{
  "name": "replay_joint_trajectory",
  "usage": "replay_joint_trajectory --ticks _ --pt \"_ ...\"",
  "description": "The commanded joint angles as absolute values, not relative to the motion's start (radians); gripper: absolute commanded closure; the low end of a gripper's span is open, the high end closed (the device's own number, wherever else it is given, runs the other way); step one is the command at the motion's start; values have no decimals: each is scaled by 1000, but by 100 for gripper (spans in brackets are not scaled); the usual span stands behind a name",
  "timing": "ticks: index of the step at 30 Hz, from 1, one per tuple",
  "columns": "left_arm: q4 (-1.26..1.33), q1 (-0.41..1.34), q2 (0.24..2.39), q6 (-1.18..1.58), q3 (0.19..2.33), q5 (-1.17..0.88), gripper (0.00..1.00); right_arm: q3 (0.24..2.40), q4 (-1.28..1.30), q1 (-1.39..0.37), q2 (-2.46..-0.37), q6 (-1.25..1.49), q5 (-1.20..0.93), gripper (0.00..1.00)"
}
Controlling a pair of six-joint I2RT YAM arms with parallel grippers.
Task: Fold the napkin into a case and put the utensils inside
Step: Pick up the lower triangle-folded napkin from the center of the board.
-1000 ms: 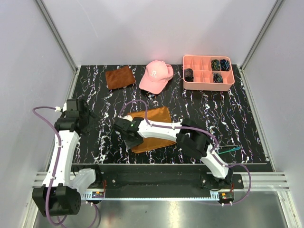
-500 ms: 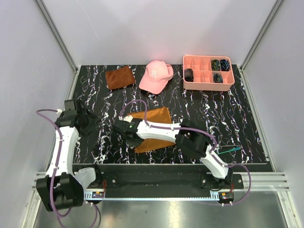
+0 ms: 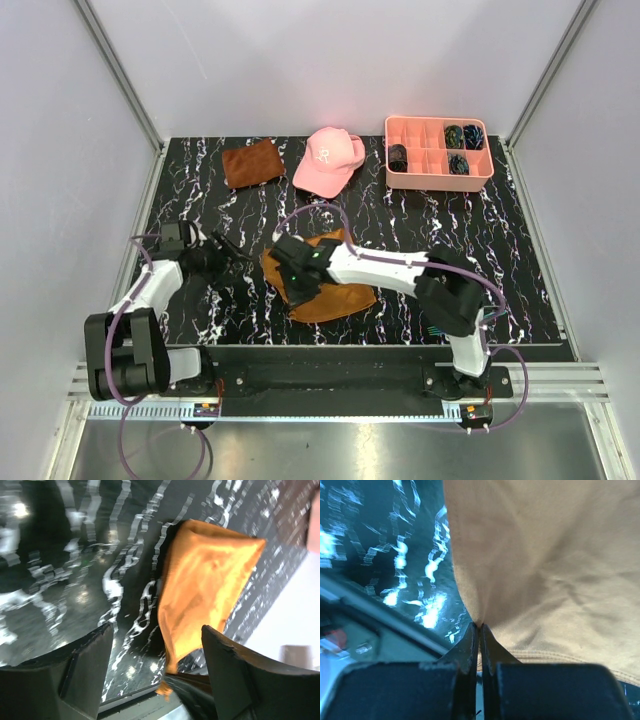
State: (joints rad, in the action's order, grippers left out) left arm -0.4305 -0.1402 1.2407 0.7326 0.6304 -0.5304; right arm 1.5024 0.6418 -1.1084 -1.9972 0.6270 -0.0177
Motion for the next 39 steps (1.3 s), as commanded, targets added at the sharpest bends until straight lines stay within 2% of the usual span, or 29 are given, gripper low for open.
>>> replay_joint_trajectory --ticks 1,7,17,23,26,30,33,39 --pt "-238 -109 1278 776 621 -621 25 1402 470 -1045 -1881 650 -193 100" --pt "-189 -37 1354 808 647 -574 23 1260 330 -965 -1787 702 -308 100" --pt "-110 74 1491 884 689 -494 25 1105 216 -887 -1675 739 -373 100" --pt "-87 92 1548 913 716 -474 30 1048 178 -870 -1640 750 -393 100" --pt "-77 104 1574 925 723 -462 35 1026 158 -861 -1626 756 -408 100" --pt "-35 107 1609 946 722 -460 49 1000 130 -851 -1611 770 -425 100" --pt "-6 118 1641 965 730 -477 52 982 114 -844 -1605 773 -433 100" --pt "-29 123 1654 945 742 -447 76 973 103 -842 -1597 776 -445 100"
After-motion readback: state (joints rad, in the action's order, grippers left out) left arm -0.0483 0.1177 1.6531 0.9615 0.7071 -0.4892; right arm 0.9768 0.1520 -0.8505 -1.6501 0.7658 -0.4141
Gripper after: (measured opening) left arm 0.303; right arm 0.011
